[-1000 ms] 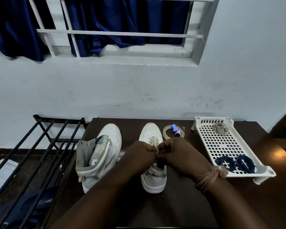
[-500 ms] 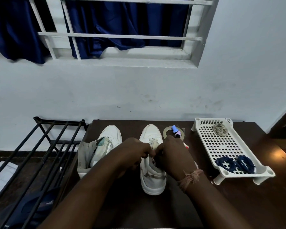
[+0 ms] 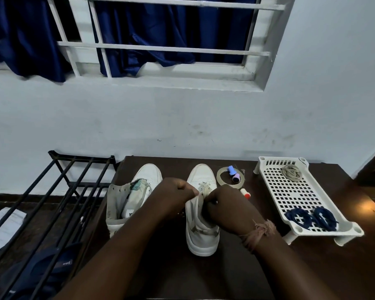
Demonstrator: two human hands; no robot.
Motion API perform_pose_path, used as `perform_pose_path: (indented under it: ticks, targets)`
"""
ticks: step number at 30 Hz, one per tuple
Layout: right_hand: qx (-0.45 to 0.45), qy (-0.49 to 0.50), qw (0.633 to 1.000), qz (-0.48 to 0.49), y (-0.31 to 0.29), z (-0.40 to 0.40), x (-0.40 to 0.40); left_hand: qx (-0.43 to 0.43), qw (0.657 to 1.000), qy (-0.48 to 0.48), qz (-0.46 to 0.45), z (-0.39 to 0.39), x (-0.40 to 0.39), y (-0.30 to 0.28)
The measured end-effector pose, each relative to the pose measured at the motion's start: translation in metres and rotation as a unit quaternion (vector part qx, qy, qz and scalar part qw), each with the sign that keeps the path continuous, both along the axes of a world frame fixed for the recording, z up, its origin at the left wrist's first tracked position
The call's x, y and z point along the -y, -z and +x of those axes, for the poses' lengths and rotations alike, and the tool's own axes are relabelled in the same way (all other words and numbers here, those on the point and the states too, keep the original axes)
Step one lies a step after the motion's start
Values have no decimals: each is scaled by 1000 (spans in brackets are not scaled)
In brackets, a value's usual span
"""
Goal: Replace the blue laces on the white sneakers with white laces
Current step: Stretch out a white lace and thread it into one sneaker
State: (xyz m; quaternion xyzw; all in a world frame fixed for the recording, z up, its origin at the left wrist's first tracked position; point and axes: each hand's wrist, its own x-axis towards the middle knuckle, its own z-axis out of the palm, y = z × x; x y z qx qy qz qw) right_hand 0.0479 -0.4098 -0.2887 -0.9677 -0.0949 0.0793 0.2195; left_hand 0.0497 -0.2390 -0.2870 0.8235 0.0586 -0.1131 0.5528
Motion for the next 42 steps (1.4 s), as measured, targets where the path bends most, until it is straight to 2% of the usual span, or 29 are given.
perform_pose_path:
  ticks: [3,6,8,10,12,14,15,19,21,23,25,28,33,37,38,40,42]
  targets:
    - [28,84,991,103,-1,-3,7,120,986,-55,97,7,-21,-3]
    - [-51,120,978,162,11,-1,4,163,967,-108,164,10,-45,-4]
    - [-74,142,975,152,23,3,-6,152,966,-142,153,12,-60,-4]
    - [-43,178,977,113,35,10,-15,150,964,-153,158,15,-74,-5]
    - [-50,190,978,76,38,15,-19,113,955,-127,243,18,-89,-5]
    - [-66,151,985,44,36,16,-21,25,926,-85,367,15,-100,-5]
    - [-70,135,988,39,37,18,-21,-7,915,-77,395,14,-104,-5]
    - [-95,110,989,26,39,23,-23,-23,918,-140,371,7,-115,-10]
    - [-100,123,986,43,36,23,-27,-77,922,-160,344,3,-121,-7]
    - [-98,120,986,65,33,20,-35,-173,935,-143,274,-3,-125,0]
    - [-76,100,989,75,31,17,-47,-209,939,-123,243,-2,-129,10]
    - [-42,89,990,102,30,16,-65,-154,932,-129,301,1,-133,8]
    - [-59,56,988,135,34,19,-95,-25,910,-254,328,-10,-156,-14]
    - [65,48,982,172,45,11,-133,91,867,-389,297,-26,-160,-48]
    - [57,42,980,185,44,8,-141,113,858,-407,292,-29,-160,-57]
    - [-39,78,975,203,45,4,-153,142,846,-430,281,-32,-162,-67]
    - [-86,109,966,219,49,3,-157,161,849,-422,274,-32,-164,-75]
